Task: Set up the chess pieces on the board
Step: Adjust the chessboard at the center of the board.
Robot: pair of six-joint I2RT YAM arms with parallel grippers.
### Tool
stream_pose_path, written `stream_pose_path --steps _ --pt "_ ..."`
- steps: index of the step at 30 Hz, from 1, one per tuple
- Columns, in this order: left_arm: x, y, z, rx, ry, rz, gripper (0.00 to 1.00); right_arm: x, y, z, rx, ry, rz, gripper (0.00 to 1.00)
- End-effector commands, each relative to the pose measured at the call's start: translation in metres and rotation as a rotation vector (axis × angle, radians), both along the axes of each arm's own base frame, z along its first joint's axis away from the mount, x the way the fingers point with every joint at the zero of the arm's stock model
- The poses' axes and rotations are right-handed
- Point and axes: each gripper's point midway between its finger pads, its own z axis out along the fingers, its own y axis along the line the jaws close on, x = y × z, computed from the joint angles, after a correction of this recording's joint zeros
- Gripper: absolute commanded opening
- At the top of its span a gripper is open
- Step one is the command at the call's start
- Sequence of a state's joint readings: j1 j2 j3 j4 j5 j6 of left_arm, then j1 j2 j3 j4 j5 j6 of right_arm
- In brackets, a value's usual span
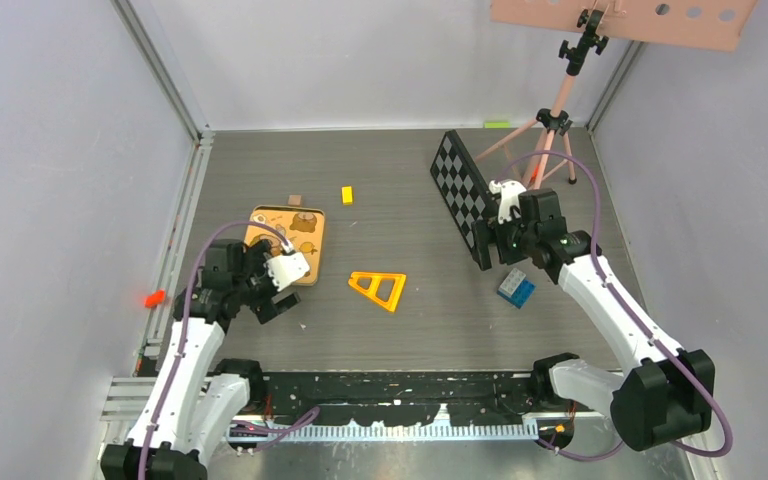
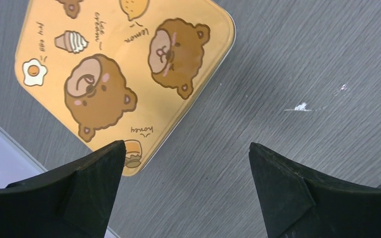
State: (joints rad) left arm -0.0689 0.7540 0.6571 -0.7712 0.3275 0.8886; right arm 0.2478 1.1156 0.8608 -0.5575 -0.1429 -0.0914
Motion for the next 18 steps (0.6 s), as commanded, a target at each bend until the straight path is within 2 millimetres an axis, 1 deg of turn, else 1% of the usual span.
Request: stream_pose_path --steps 1,5,8,11,14,18 --pt "0.013 0.004 -0.008 0.103 -0.073 -0.066 0.98 0.008 0.007 0.017 0.033 -0.042 0.004 0.97" --pt "0.024 0.004 -0.014 0.203 -0.118 -0.118 0.98 0.008 0.009 0.009 0.033 -0.011 0.017 0.96" --pt "0.026 0.002 -0.013 0.235 -0.138 -0.129 0.98 0.008 0.008 0.003 0.018 0.006 0.022 0.96" --pt "0.026 -0.002 -0.007 0.220 -0.143 -0.122 0.98 0.009 0.007 -0.001 0.011 0.026 0.013 0.96" --pt "0.026 -0.010 0.006 0.155 -0.139 -0.106 0.98 0.006 0.010 -0.006 0.027 0.062 0.010 0.96" --pt "0.031 -0.027 0.028 0.024 -0.134 -0.071 0.98 0.013 0.007 -0.019 0.022 0.074 -0.040 0.94"
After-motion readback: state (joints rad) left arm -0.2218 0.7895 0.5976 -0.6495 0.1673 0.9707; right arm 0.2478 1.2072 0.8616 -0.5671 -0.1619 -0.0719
